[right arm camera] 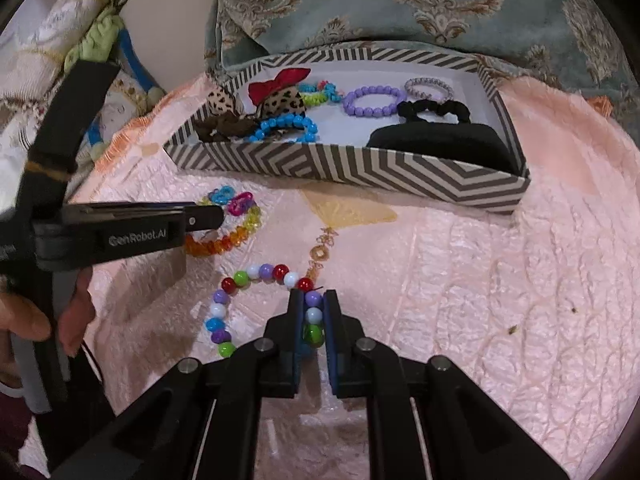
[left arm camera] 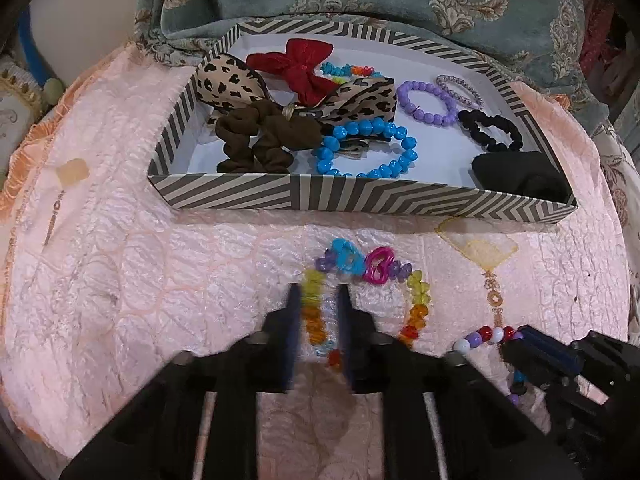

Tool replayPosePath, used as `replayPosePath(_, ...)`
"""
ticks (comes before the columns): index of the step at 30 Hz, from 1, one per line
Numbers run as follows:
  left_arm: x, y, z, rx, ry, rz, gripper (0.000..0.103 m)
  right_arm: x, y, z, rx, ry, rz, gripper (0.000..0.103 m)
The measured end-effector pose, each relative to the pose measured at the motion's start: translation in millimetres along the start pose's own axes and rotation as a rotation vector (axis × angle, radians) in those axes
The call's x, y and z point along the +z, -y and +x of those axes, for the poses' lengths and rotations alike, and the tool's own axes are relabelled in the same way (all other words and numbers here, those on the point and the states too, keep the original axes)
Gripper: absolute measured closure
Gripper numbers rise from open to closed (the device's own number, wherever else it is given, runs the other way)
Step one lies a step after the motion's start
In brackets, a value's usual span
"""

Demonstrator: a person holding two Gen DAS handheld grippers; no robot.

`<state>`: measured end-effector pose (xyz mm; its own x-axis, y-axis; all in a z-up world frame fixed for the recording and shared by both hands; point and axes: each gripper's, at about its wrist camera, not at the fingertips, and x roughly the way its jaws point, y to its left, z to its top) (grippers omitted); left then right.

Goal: Organize jewelry
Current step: 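Grasp the orange-yellow bead bracelet with the left gripper while the right gripper grasps the red-white bead bracelet, then carry both bead bracelets into the tray and open both grippers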

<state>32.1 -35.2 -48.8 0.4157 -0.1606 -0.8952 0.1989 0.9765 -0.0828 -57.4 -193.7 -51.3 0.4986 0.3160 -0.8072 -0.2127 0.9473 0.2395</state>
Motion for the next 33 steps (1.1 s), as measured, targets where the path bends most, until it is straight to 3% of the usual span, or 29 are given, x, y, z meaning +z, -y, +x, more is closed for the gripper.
replayPosePath(9,-6,-1,-31,-0.025,0.058,-0.015,0.103,11,-11,-37,0.015,0.073,-0.022,0.094)
replayPosePath(19,12,-4,-90,-0.071,0.149,-0.012,0.103,27,-18,-79,0.013,0.149,-0.059,0.094)
replayPosePath(33,36,20,-132,-0.039,0.232,0.053,0.103,62,-16,-118,-0.039,0.214,-0.124,0.094)
